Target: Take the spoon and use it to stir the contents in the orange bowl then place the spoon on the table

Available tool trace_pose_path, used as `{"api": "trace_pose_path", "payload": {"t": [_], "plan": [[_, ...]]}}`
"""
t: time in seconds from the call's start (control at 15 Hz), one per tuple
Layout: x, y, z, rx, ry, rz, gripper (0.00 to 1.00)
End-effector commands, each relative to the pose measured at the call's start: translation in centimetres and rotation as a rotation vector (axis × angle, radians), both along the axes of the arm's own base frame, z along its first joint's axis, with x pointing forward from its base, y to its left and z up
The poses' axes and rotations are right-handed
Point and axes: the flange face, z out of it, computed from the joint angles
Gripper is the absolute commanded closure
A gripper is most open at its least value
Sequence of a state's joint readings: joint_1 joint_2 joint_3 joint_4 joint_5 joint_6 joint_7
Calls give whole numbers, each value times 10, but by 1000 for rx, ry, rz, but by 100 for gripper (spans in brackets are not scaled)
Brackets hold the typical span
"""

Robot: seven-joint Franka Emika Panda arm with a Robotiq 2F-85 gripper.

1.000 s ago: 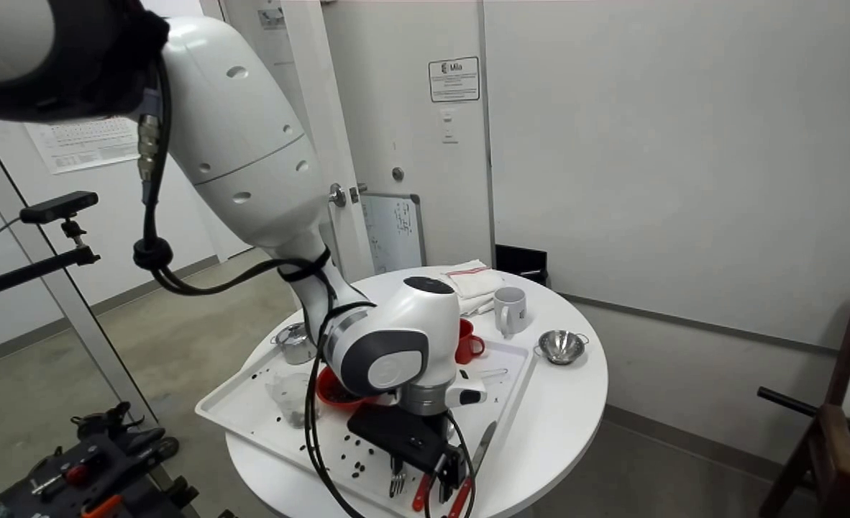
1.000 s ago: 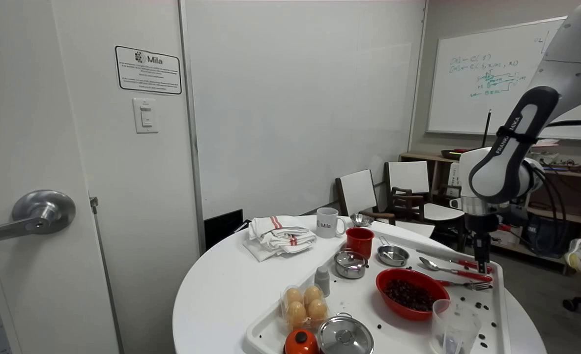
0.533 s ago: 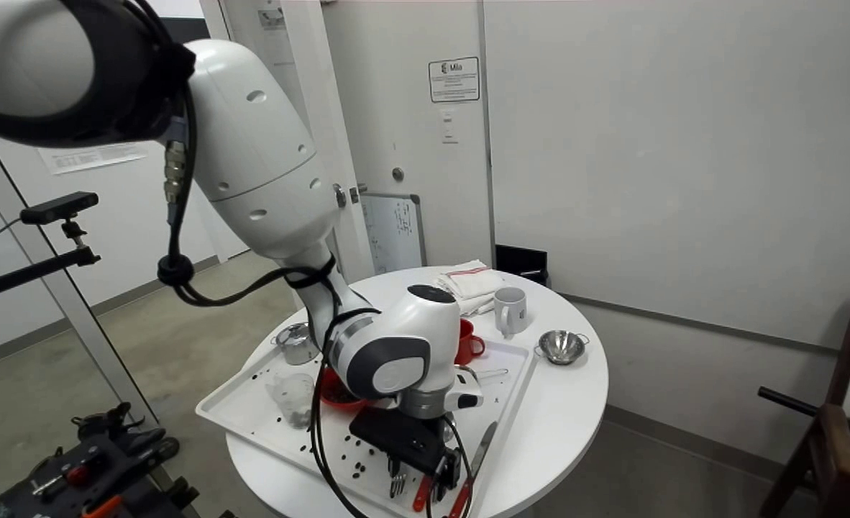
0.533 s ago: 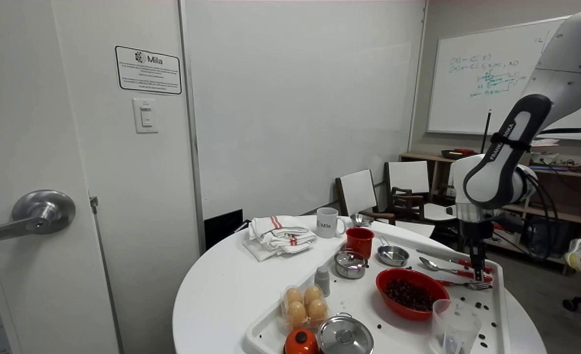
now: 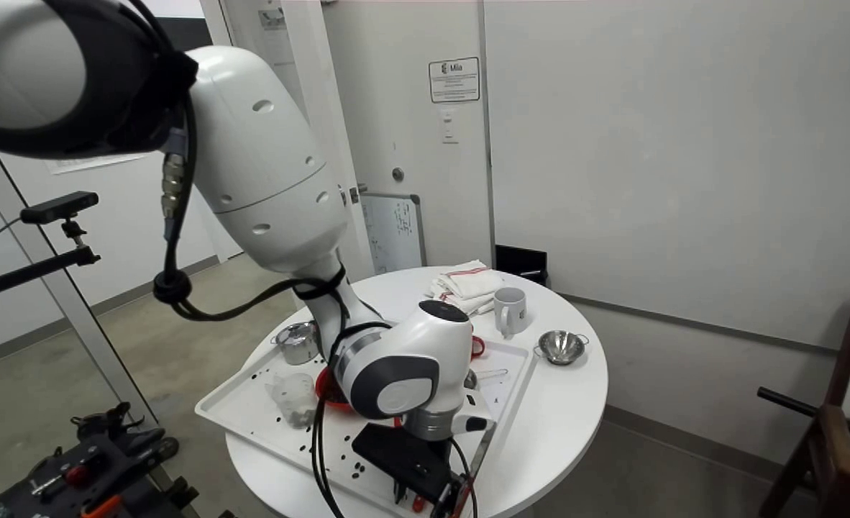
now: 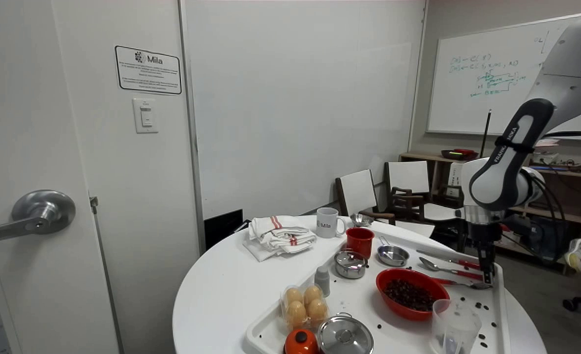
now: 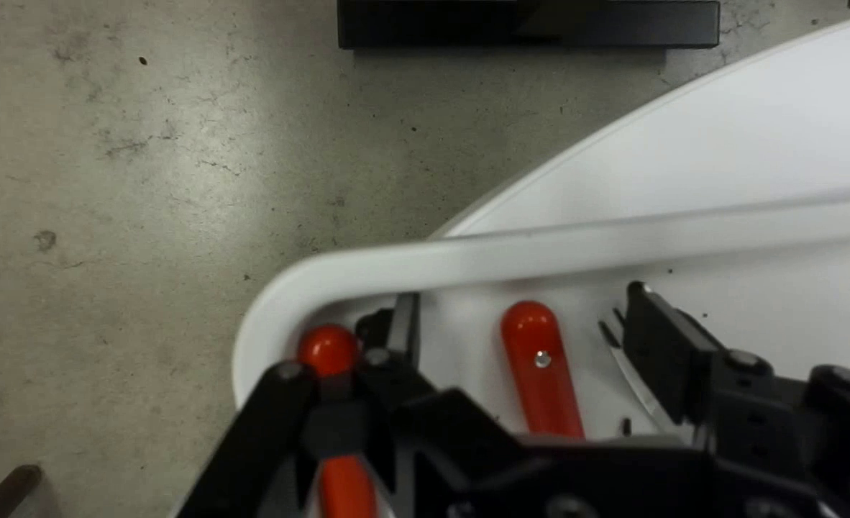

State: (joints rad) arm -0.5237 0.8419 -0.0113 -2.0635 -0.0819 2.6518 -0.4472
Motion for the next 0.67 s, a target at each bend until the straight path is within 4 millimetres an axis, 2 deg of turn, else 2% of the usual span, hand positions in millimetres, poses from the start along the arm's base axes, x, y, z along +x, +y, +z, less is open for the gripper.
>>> {"api": "trace_pose_path", "payload": {"t": [0.0, 0.33, 0.4, 0.6], "plan": [[-1, -6, 0, 20, -2, 0, 58], [3, -6, 5, 12, -9, 8, 95], [3, -6, 6, 11, -9, 10, 96], [4, -4, 8, 6, -12, 14, 92]]}}
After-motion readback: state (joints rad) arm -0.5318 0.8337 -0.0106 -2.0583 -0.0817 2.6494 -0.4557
